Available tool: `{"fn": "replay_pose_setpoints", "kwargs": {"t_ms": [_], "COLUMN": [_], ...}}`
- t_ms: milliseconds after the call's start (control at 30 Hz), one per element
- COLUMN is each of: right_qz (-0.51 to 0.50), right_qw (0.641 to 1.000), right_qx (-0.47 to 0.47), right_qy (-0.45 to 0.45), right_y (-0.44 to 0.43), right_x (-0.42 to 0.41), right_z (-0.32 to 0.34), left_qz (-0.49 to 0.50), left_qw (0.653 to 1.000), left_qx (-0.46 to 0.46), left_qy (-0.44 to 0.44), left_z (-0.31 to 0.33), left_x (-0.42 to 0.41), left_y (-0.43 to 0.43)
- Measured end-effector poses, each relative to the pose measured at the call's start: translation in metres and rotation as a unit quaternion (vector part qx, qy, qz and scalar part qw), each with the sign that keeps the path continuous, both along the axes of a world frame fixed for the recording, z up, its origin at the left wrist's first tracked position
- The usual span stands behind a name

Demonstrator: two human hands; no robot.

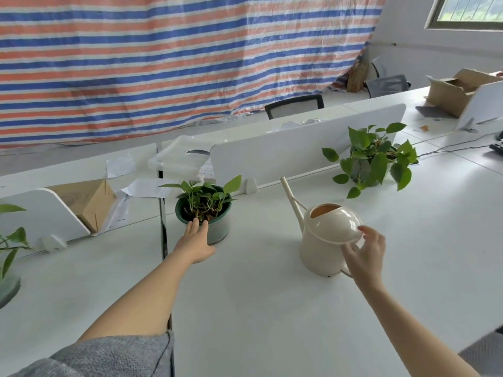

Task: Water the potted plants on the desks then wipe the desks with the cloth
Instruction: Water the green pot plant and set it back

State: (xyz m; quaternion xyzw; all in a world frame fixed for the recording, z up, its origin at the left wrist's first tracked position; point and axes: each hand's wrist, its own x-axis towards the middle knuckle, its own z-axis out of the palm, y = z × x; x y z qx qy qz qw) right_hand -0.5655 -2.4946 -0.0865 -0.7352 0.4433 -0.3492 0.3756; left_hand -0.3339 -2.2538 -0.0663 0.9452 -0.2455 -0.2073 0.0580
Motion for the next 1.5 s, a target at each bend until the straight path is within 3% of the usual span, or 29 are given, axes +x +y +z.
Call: {"fn": "replay_pose_setpoints", "kwargs": {"t_ms": [100,267,400,500,567,633,733,933,1133,1333,1500], "right_qz": [0.035,0.193,0.343,0.39,0.399,0.39,0.373,0.313,0.341,0.318,0.325], "right_qw": [0.989,0.952,0.909,0.895,0.894,0.899,0.904,0.924,0.914,0.926,0.923], "right_qx": [-0.137,-0.217,-0.138,-0.063,0.003,0.081,0.161,0.209,0.208,0.19,0.19], "right_qy": [0.045,0.097,0.191,0.209,0.204,0.184,0.134,0.068,0.07,0.078,0.077], "right_y": [0.018,0.057,0.08,0.092,0.1,0.108,0.119,0.123,0.124,0.126,0.144], "right_x": [0.021,0.069,0.117,0.152,0.172,0.187,0.203,0.217,0.225,0.221,0.217], "right_z": [0.01,0.007,0.003,-0.001,-0.005,-0.013,-0.024,-0.043,-0.043,-0.041,-0.036], "left_qz": [-0.003,-0.018,0.018,0.101,0.192,0.284,0.337,0.258,0.257,0.339,0.293], "left_qw": [1.0,0.999,0.988,0.961,0.926,0.869,0.814,0.822,0.795,0.77,0.769], "left_qx": [0.001,-0.014,-0.147,-0.257,-0.32,-0.382,-0.432,-0.473,-0.527,-0.522,-0.539], "left_qy": [-0.008,-0.033,-0.045,-0.028,0.052,0.136,0.192,0.184,0.159,0.14,0.179], "left_z": [-0.002,-0.007,-0.018,-0.038,-0.05,-0.053,-0.053,-0.051,-0.054,-0.063,-0.048], "left_x": [-0.002,-0.003,-0.004,-0.004,0.003,0.017,0.045,0.079,0.047,0.039,0.05], "left_y": [-0.001,0.005,0.015,0.027,0.031,0.031,0.027,0.011,0.005,0.01,0.002]}}
